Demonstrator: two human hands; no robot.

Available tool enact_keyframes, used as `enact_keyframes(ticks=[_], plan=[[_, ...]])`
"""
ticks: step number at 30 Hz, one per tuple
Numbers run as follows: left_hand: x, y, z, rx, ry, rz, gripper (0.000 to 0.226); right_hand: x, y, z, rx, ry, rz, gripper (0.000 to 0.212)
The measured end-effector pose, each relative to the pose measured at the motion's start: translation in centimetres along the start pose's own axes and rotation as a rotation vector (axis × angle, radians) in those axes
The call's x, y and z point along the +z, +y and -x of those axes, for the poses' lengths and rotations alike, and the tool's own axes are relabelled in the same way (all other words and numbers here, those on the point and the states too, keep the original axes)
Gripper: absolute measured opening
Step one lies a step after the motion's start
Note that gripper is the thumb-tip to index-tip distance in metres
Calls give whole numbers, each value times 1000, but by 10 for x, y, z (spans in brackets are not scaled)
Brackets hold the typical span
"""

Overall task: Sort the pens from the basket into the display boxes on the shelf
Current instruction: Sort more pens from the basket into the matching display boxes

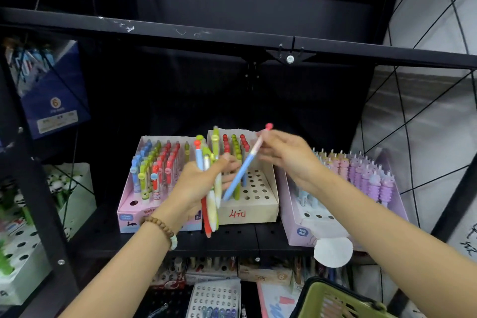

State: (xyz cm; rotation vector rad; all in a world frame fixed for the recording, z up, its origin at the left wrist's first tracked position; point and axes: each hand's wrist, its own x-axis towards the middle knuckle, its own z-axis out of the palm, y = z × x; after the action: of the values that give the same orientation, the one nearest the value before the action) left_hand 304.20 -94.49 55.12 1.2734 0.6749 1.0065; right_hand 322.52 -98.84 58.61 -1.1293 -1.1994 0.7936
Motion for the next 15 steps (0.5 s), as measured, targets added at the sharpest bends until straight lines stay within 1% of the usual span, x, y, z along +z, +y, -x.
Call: enact_keyframes(ticks=[2, 4, 11, 13, 15], plan=[[-14, 1, -5, 11, 99, 22, 21, -13, -4, -7, -48, 163, 8, 16], [-26, 0, -8, 7, 142, 40, 22, -21, 0, -14, -98, 234, 95, 15], [-28, -9, -8, 24, 112, -19, 29, -9, 30, -27, -116, 201, 240, 14], [-29, -10, -8, 16, 98, -43, 27, -8, 35, -30, -90, 177, 329, 14], [-30, -10, -7, 9, 88, -23, 26, -4, 38, -31, -72, 117, 455, 17]])
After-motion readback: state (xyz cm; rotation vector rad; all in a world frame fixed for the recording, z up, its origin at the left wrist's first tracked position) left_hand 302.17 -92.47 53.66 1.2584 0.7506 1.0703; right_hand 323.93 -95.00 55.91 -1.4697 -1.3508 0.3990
